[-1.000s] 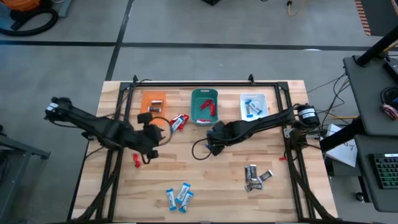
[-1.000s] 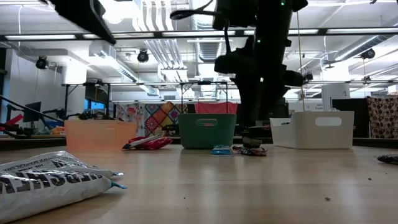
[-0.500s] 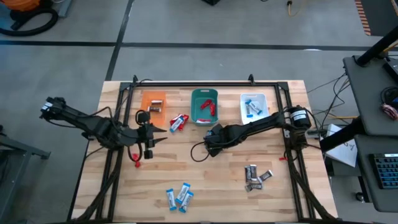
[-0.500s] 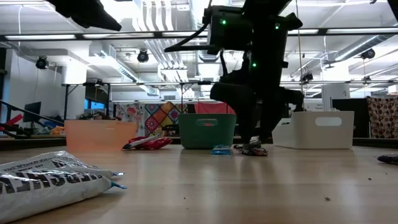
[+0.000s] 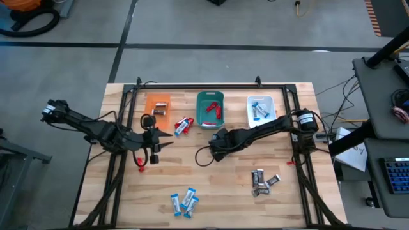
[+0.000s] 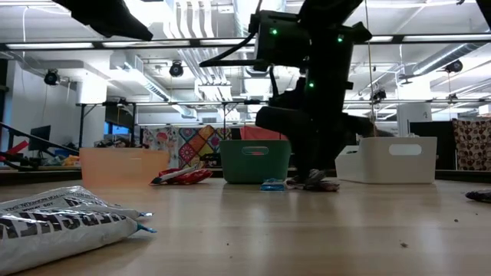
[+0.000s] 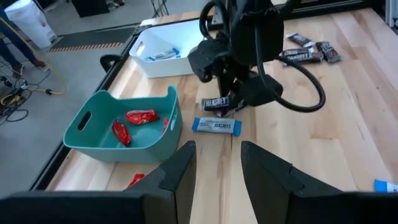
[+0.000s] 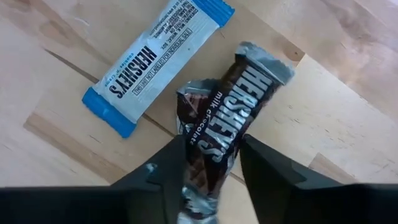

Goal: Organize candy in baskets
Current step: Put the black chocolate bar into the orange bin

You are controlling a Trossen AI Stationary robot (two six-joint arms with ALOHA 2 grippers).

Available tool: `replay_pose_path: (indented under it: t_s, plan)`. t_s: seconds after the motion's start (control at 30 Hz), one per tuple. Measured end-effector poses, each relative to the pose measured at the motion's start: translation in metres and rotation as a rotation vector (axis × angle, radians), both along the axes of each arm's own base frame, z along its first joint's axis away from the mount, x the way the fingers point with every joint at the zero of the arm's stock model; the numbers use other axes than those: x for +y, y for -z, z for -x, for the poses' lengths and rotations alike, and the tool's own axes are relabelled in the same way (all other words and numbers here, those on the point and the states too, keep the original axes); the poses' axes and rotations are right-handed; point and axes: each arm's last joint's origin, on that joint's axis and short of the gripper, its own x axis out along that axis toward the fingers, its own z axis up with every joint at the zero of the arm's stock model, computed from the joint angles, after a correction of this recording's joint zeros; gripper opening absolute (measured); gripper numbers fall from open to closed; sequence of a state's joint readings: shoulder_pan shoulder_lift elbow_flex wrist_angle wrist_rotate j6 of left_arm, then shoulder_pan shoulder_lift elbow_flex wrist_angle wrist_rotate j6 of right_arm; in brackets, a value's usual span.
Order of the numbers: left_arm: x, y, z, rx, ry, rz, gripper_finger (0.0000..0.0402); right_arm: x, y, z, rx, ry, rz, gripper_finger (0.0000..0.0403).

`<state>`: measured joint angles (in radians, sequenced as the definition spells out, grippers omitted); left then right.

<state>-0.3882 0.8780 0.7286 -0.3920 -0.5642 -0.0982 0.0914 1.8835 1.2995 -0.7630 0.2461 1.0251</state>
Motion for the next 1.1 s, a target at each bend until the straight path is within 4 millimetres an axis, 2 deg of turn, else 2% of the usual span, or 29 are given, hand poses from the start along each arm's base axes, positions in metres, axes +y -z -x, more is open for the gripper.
replay_pose_path:
  t_s: [0.23, 0.33, 0.47, 0.67, 0.87, 1.1]
  plan:
    - [-0.001, 0.002, -0.002, -0.001, -0.004, 0.004, 0.0111, 0.000, 0.001, 0.000, 0.003, -0.045, 0.009, 0.0049]
    - [-0.001, 0.003, -0.004, -0.001, -0.013, 0.021, 0.0111, 0.001, 0.000, -0.001, 0.002, -0.063, 0.015, 0.0026]
    - [-0.006, 0.009, -0.010, 0.000, 0.047, 0.085, 0.0111, 0.002, -0.008, 0.001, -0.011, -0.091, 0.017, 0.0021]
    - [-0.014, 0.026, -0.022, -0.069, 0.153, 0.148, 0.0111, 0.010, -0.035, 0.006, -0.072, -0.188, 0.030, 0.0038]
    - [-0.016, 0.044, -0.030, -0.184, 0.158, 0.179, 0.0111, 0.023, -0.060, 0.009, -0.160, -0.380, 0.082, 0.0030]
    - [-0.010, 0.061, -0.038, -0.295, 0.115, 0.240, 0.0111, 0.048, -0.075, -0.007, -0.362, -0.670, 0.192, 0.0025]
